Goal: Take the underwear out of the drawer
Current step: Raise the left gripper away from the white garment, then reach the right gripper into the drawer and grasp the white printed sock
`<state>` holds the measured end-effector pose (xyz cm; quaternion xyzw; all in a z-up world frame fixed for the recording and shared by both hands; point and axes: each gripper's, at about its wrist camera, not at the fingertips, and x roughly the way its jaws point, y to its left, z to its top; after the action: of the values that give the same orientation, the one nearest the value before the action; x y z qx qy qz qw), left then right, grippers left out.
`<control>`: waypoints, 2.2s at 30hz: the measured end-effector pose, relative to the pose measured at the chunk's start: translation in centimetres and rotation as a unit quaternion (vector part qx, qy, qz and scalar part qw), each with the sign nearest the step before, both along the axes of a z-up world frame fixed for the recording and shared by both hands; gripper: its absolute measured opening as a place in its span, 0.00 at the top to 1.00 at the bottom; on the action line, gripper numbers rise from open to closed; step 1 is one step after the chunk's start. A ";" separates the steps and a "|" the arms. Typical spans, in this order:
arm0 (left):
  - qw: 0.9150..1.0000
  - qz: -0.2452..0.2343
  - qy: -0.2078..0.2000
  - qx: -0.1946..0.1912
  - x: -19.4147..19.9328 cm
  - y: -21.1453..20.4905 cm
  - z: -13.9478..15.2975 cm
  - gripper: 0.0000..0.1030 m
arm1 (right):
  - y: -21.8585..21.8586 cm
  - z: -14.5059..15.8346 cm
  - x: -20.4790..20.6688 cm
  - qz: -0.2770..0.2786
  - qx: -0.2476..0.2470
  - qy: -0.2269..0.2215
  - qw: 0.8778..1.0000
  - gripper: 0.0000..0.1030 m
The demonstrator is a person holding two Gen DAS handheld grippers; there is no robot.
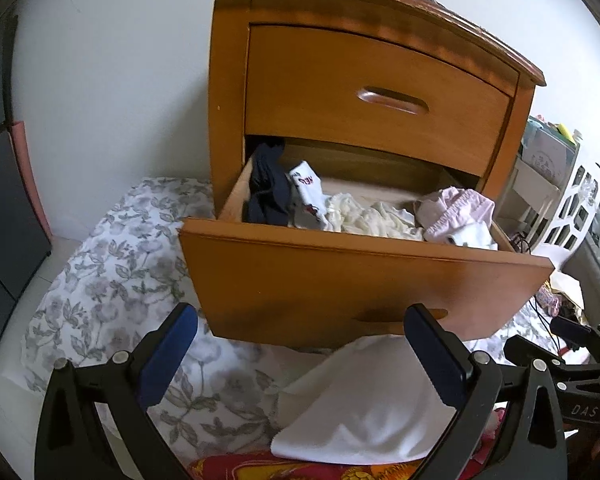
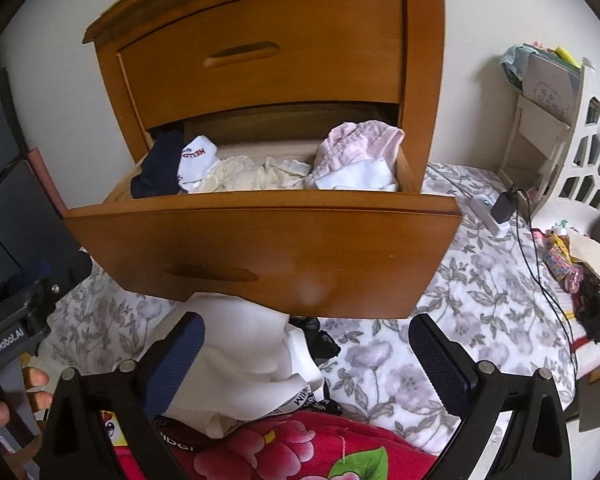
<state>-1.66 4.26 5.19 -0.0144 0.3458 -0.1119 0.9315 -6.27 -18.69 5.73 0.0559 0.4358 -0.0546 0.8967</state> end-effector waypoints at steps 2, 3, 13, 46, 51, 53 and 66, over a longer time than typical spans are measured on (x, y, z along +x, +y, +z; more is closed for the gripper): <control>1.000 0.001 -0.006 0.000 -0.1 0.2 0.1 0.00 | 0.2 0.0 0.2 0.004 -0.003 -0.003 1.000 0.00; 1.000 0.001 -0.008 0.001 -0.1 0.2 0.0 0.00 | 0.4 0.0 0.3 0.007 -0.006 -0.003 1.000 0.00; 0.999 0.022 0.014 0.018 0.7 0.6 -0.9 0.00 | 0.9 -0.3 1.1 0.017 -0.014 0.007 1.000 0.00; 0.998 0.039 0.028 0.036 0.9 0.4 -2.3 0.00 | -2.6 13.2 12.1 0.048 -0.018 -0.008 0.999 0.00; 0.998 0.036 0.030 0.029 1.0 0.5 -2.4 0.00 | -3.2 11.3 15.6 0.038 0.007 0.055 0.998 0.03; 0.999 0.035 0.032 0.026 1.0 0.6 -2.4 0.00 | -3.2 9.7 16.8 0.036 0.005 0.086 0.996 0.05; 0.999 0.030 0.043 0.012 1.4 0.9 -2.7 0.00 | -4.2 -1.7 20.4 0.009 -0.025 0.268 0.963 0.14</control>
<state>-0.30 5.14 2.48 -0.0183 0.3859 -0.0791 0.9190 14.11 -22.90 4.04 0.0128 0.6588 -0.0700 0.7490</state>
